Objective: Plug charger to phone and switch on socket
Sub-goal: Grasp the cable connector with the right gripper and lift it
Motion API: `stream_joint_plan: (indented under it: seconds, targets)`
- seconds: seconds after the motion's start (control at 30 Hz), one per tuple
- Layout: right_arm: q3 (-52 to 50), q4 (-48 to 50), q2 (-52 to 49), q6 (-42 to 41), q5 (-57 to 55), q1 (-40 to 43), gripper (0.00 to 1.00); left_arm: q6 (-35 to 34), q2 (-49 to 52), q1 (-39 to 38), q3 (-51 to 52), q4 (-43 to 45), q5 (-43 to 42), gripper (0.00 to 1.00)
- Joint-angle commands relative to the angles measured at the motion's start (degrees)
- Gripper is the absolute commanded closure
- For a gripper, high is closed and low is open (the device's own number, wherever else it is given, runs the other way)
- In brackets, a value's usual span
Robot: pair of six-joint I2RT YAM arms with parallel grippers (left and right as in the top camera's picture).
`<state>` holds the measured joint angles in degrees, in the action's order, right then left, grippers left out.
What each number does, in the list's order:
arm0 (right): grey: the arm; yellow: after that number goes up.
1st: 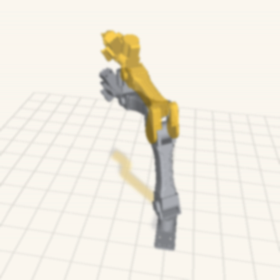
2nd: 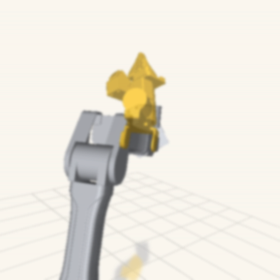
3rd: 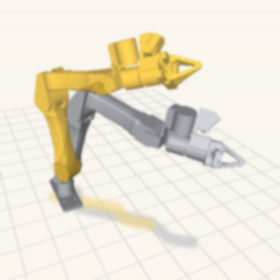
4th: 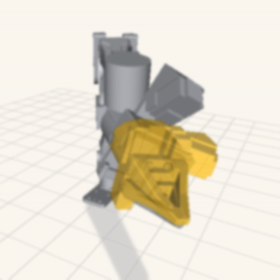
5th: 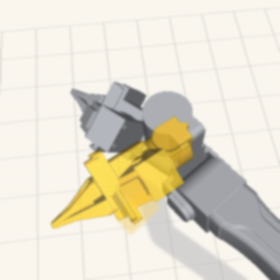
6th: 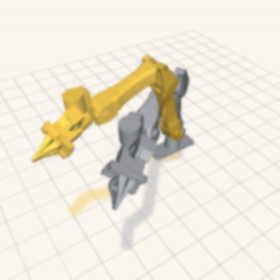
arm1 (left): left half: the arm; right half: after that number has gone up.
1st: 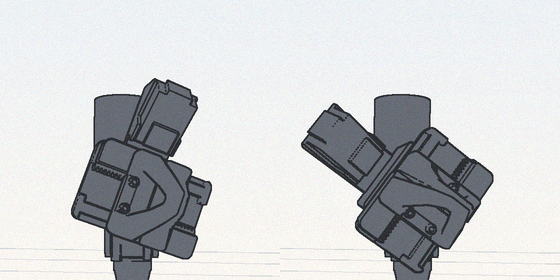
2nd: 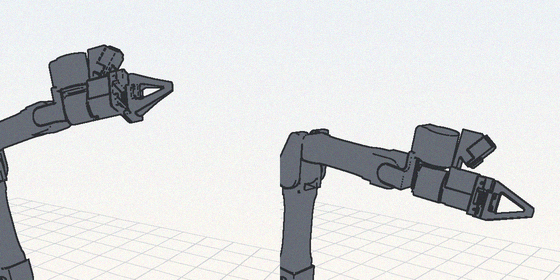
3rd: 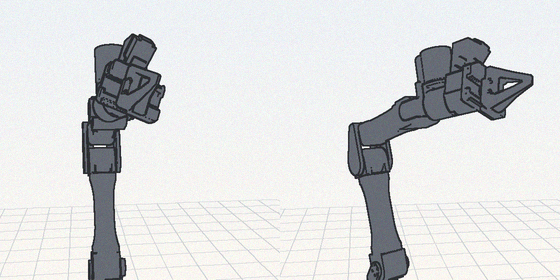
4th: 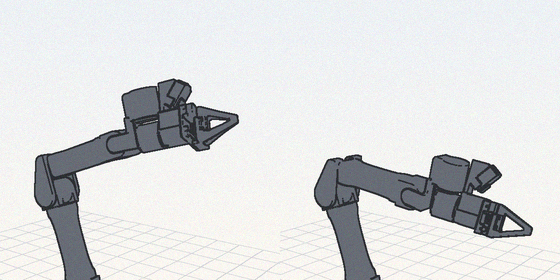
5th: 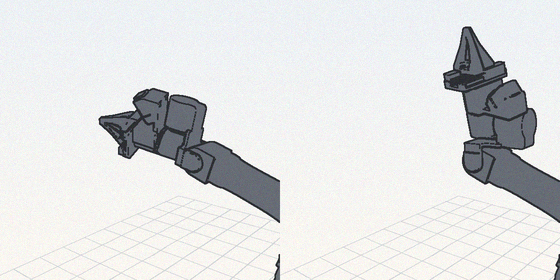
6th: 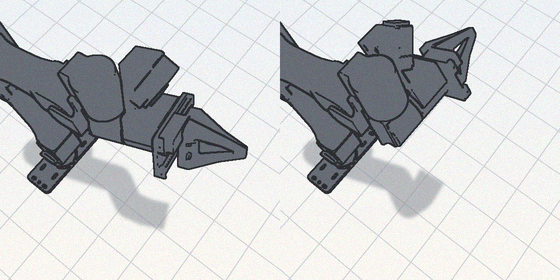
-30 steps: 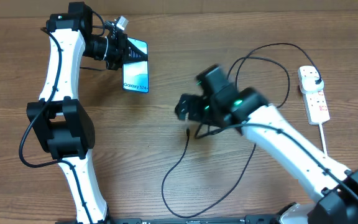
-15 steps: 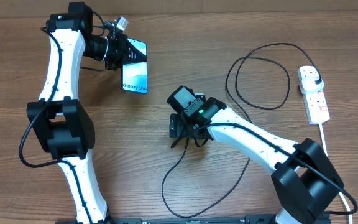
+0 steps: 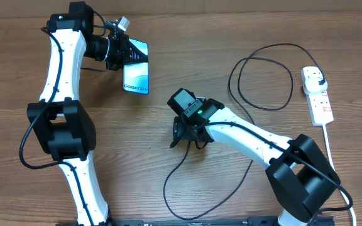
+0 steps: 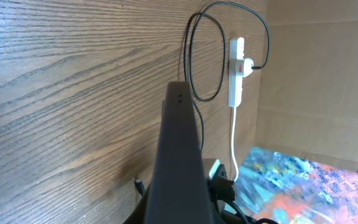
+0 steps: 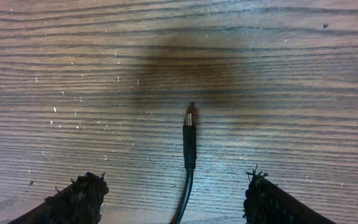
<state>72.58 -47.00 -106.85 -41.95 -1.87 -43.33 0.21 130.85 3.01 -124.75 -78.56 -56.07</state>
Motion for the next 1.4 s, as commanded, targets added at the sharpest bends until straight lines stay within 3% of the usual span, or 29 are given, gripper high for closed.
stream_joint_plan:
  seconds: [0.0,0.27,0.37,0.47,0.77,1.1,1.27,1.37]
  targets:
    - [-0.3,0.4,-1.6,0.0,0.2,-0.2,0.25,1.0,-2.1,-0.2,-0.2,0.5,-1.4,0.96]
    - [-0.3,1.5,-5.2,0.0,1.1,-0.2,0.27,0.9,-2.1,-0.5,-0.2,0.6,-1.4,0.95]
    - [-0.3,1.5,-5.2,0.0,1.1,-0.2,0.33,0.9,-2.1,-0.6,-0.2,0.8,-1.4,0.96]
    - [-0.3,1.6,-5.2,0.0,1.1,-0.2,0.58,0.9,-2.1,-0.8,-0.2,1.1,-1.4,0.96]
    - [-0.3,1.6,-5.2,0.0,1.2,-0.2,0.96,-0.6,-2.1,-1.1,-0.2,1.1,-1.4,0.96]
    - [-0.1,1.6,-5.0,0.0,2.7,0.2,0.96,-0.6,-2.1,-1.1,-0.2,1.2,-1.4,0.96]
    - [3.6,1.5,-3.2,0.8,13.7,4.2,0.96,-1.2,-2.1,-1.1,-0.2,1.7,-2.5,0.96]
    - [6.3,1.9,-1.4,5.3,23.7,7.4,0.96,-3.8,-2.1,-1.1,-0.2,3.0,-2.5,0.96]
